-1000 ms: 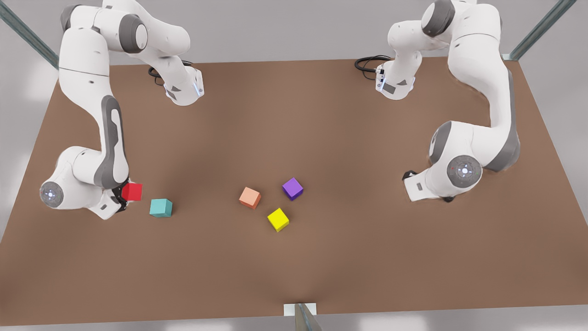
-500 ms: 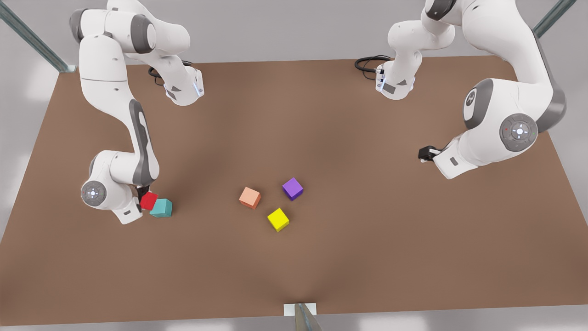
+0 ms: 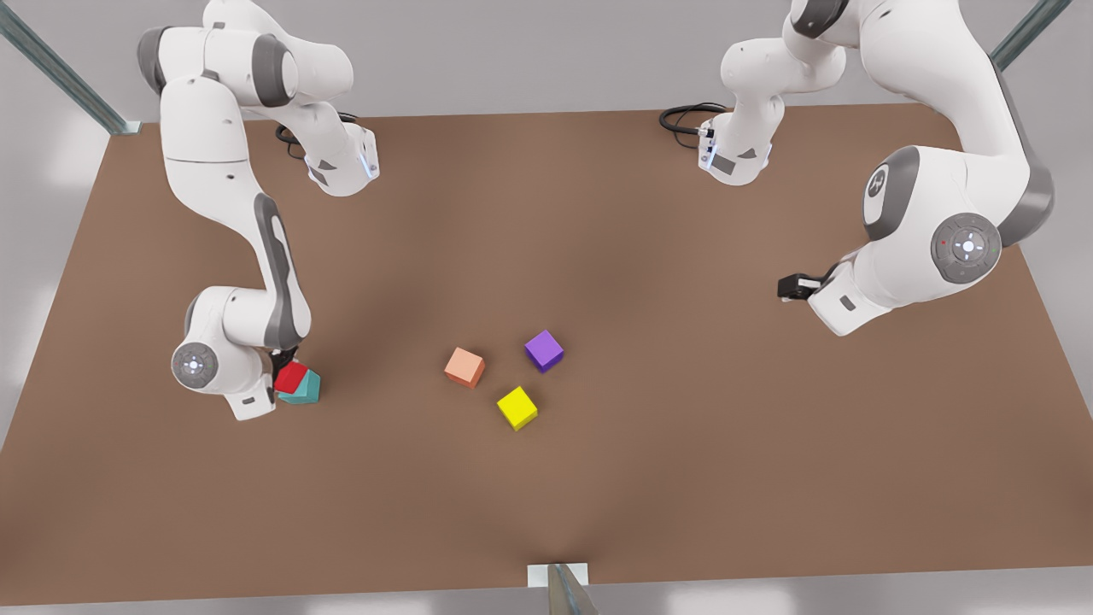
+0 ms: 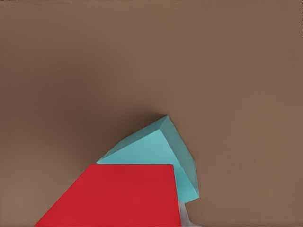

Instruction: Pick up red wooden cube and pass to hand red wooden cube and place in blue wooden cube

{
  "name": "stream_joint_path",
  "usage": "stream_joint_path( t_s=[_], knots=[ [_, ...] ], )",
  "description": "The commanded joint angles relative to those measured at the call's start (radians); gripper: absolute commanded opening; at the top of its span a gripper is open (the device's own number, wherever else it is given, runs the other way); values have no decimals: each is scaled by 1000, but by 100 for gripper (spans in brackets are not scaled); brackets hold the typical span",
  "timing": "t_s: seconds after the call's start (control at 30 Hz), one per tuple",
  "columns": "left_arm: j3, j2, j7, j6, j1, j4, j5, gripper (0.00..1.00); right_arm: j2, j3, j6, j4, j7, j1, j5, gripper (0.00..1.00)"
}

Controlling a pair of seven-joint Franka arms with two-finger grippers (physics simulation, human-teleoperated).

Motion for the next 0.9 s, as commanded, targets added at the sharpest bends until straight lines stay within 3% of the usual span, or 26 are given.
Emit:
stream_joint_path(
  t_s=[0.0, 0.07, 0.6, 0.77, 0.83, 0.87],
  knots=[
    [-2, -1, -70, -1, -1, 0, -2, 100, 2, 0, 10, 2, 149, 0, -1, 38],
    [-2, 0, -68, -1, 0, 0, 1, 100, 5, 0, 10, 5, 158, 3, -1, 100],
    [0, 6, -67, 3, 28, -1, -30, 100, -32, 0, -41, 28, 151, 3, -1, 100],
    [-4, 14, -68, 37, 17, 2, -24, 100, -147, -4, -239, 36, 165, 5, 24, 100],
    [-4, 20, -71, 38, 12, 2, -24, 100, -173, -4, -392, 114, 307, 5, 24, 100],
    [-5, 20, -71, 38, 9, 2, -24, 100, -167, -4, -494, 175, 607, 0, 24, 100]
  ],
)
